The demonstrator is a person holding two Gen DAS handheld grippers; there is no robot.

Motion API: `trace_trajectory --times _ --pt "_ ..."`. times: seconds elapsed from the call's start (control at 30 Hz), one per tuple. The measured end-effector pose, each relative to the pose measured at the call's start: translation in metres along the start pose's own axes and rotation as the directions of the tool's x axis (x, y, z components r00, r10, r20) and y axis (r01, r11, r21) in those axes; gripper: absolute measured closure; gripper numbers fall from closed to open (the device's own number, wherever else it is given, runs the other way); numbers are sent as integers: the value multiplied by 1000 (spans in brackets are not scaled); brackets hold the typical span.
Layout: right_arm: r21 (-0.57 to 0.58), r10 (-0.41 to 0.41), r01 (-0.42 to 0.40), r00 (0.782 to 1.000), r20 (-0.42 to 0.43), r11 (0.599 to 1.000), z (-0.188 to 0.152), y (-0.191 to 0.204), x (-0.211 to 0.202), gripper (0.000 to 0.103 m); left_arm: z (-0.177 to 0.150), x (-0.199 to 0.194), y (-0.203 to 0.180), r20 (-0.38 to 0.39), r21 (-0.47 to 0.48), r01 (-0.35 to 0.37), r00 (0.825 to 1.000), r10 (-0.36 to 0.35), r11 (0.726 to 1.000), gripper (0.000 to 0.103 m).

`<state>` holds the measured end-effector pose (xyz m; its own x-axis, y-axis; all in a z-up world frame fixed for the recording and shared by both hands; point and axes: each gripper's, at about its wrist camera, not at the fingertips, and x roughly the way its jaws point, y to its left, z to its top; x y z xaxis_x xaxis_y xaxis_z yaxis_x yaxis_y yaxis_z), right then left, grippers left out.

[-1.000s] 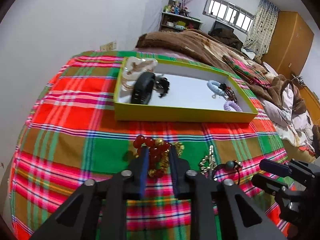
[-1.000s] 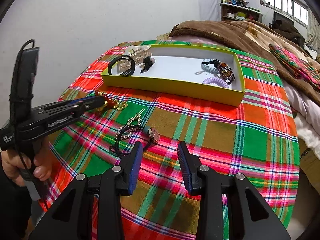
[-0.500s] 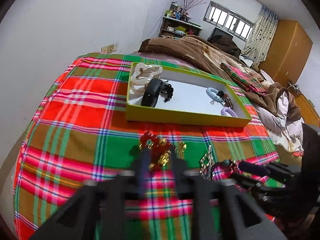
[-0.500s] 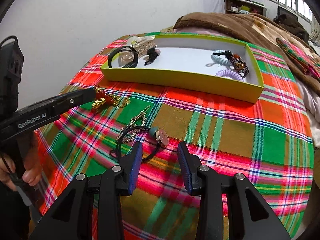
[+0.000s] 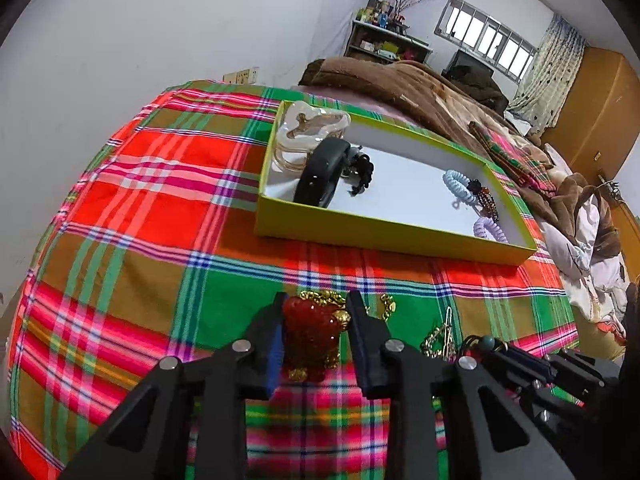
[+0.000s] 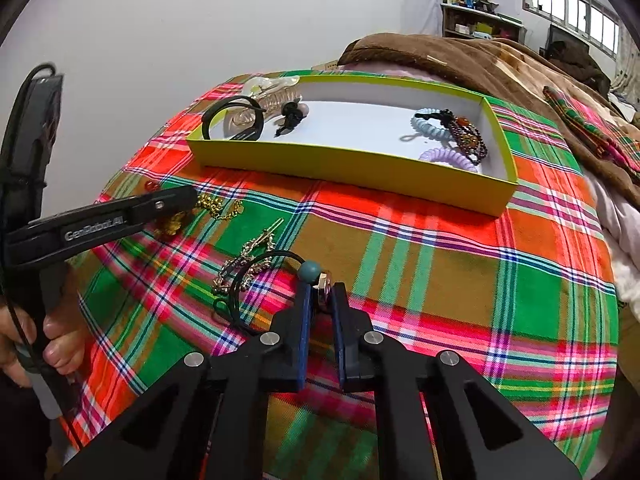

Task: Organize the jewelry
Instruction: 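Grasp the red bead hair tie with left tool while right tool grasps black cord hair tie, then carry both hair ties into the box and open both tools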

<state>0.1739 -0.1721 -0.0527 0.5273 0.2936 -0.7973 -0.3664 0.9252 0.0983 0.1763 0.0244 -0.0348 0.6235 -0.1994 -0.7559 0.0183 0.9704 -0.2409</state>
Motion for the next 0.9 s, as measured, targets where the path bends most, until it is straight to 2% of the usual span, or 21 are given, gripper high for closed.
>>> trace_trajectory --times 0.37,0.63,0.9 --pt "34 11 -13 998 68 999 -1 -8 -31 93 -18 -49 16 64 -11 4 998 -3 1000 73" --pt "44 7 -11 994 108 999 -2 -11 -55 93 -20 -69 -8 92 52 27 995 -32 998 73" --pt "58 -13 5 988 151 998 8 -23 -73 93 -5 -76 -34 118 125 48 991 -63 991 73"
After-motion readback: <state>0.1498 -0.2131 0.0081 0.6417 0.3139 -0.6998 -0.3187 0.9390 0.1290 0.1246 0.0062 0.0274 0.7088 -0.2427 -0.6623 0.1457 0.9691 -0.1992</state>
